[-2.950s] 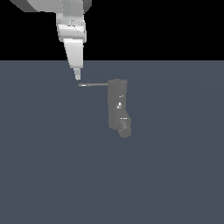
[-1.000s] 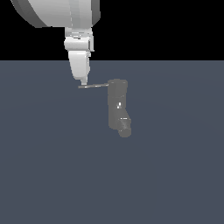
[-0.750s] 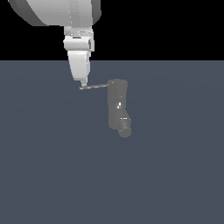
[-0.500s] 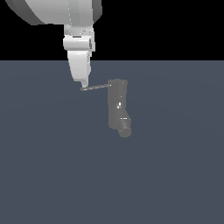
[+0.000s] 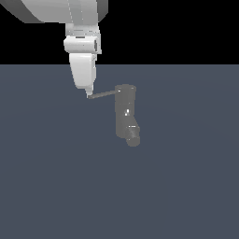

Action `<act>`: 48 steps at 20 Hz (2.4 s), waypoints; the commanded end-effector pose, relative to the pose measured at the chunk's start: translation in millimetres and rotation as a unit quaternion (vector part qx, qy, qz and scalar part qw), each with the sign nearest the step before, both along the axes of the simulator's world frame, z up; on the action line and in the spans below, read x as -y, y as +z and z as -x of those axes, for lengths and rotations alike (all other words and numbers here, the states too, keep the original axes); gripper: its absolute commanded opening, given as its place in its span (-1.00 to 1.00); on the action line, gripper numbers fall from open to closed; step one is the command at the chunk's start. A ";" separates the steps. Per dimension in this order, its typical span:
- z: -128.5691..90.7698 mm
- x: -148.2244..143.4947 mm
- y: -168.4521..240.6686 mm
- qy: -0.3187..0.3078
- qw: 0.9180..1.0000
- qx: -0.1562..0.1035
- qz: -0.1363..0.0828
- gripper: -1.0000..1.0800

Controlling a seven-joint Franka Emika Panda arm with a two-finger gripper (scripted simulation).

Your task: Turn on the faucet by rotating a designated handle.

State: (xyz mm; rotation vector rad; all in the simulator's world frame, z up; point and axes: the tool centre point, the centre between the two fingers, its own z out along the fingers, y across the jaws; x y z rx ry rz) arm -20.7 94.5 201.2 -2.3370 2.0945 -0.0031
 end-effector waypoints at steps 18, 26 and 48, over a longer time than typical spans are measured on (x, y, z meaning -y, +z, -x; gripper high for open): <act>43.6 53.4 -0.1 0.000 1.000 -0.001 0.000 -1.00; 63.2 77.6 0.1 0.001 1.000 -0.002 0.000 -1.00; 51.7 183.9 0.1 0.001 1.000 -0.002 0.001 -1.00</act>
